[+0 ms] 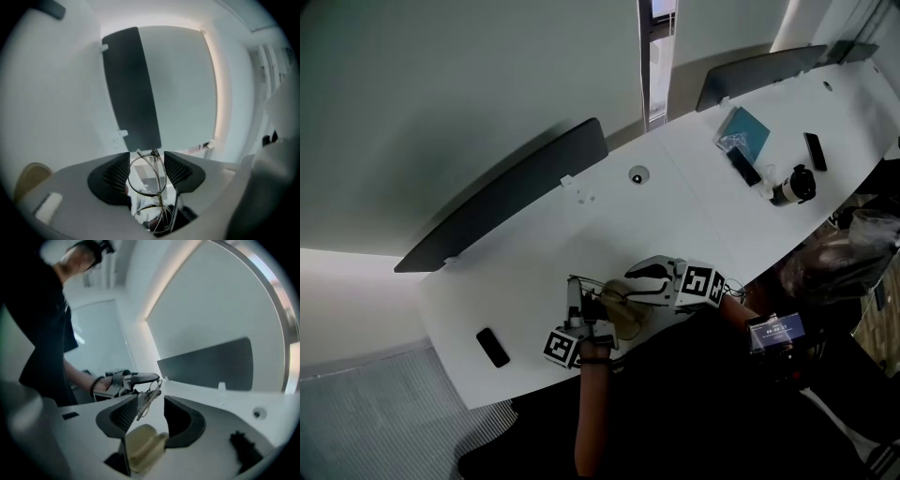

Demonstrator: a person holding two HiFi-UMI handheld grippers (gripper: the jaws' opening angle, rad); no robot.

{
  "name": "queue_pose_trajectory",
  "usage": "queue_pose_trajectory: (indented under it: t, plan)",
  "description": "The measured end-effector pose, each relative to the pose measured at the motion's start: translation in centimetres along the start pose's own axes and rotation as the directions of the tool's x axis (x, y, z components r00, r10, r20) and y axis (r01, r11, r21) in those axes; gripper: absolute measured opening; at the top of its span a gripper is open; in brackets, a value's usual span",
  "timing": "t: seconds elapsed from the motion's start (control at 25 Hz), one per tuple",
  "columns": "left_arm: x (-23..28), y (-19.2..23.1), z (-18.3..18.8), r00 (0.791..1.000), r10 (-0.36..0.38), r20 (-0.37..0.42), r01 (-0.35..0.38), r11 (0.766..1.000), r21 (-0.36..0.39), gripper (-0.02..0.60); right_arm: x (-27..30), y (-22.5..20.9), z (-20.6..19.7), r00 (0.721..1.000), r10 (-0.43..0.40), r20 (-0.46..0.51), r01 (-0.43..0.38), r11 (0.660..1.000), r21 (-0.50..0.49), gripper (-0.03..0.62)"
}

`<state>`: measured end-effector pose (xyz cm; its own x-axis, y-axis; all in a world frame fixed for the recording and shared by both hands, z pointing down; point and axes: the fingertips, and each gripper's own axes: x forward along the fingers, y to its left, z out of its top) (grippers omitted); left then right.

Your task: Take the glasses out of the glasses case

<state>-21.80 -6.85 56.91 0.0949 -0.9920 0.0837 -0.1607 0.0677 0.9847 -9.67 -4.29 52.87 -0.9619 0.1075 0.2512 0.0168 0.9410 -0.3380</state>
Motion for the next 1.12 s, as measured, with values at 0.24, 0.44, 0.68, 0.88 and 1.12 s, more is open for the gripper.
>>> queue_pose_trajectory:
  t: [0.24, 0.44, 0.68, 0.88, 1.12]
  plan:
    - [0.0, 1.0, 0.7, 0.988, 0.125, 0.093, -0.122, 0.992, -0.036, 0.225, 1.9, 0.8, -0.8, 0.968, -0.187, -0.168, 0.085, 0.873, -0.480, 0.204]
    - [-0.3, 0.5, -0.2, 0.988, 0.130, 0.081, -0.127, 0.991, -0.047, 0.225, 2.2, -0.3, -0.9, 0.951, -0.243, -0.190, 0.122, 0.862, -0.493, 0.153]
    - [0.1, 0.1, -1.3, 0.998, 0.053, 0.029, -0.051, 0.997, -0.058, 0.227, 1.5, -1.1, -1.8, 0.959, -0.217, -0.183, 0.131, 0.911, -0.392, 0.104]
    - [0.1, -0.9, -3.4, 0.979, -0.061, -0.194, 0.050, 0.997, -0.062, 0.305, -0.4, -3.0, -2.8, 0.970, -0.196, -0.147, 0.175, 0.974, -0.145, 0.102]
    - [-3.3, 1.7, -6.4, 0.897, 0.040, -0.441, -0.004, 0.997, 0.082, 0.304, -3.7, -5.0, -8.2, 0.985, 0.030, -0.168, 0.021, 0.955, 0.296, 0.101]
